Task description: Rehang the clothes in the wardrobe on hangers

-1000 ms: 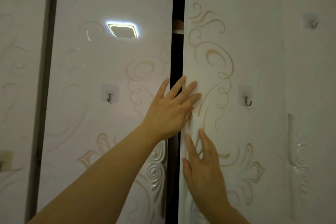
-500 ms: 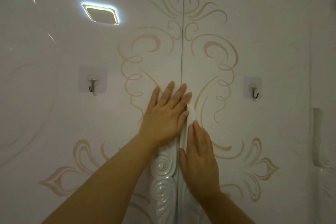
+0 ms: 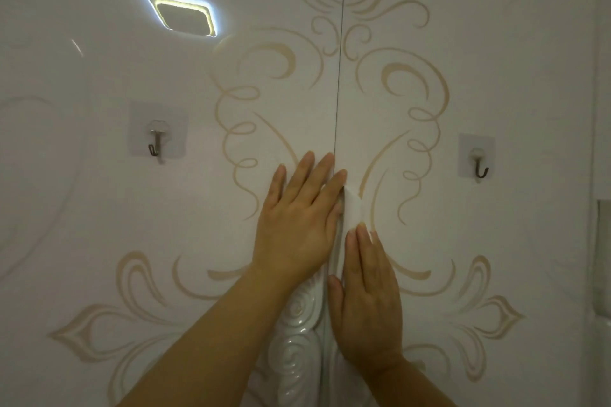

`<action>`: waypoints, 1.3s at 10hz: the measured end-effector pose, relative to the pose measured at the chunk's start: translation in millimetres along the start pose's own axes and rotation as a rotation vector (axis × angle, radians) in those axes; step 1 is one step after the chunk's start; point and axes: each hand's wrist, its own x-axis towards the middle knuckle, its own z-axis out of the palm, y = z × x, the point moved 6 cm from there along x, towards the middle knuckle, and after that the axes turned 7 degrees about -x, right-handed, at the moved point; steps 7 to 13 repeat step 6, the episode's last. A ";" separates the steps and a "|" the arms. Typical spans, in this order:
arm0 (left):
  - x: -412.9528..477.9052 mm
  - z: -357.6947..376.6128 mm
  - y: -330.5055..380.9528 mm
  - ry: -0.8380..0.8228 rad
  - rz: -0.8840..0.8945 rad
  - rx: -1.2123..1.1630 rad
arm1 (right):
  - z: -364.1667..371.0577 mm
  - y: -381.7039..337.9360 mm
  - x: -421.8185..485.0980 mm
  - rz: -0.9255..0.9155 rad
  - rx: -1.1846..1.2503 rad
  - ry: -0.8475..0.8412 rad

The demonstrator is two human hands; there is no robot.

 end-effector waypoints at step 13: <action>-203.1 -53.2 110.9 -1.039 -0.665 0.274 | -92.4 34.5 -133.5 -0.082 0.199 -1.129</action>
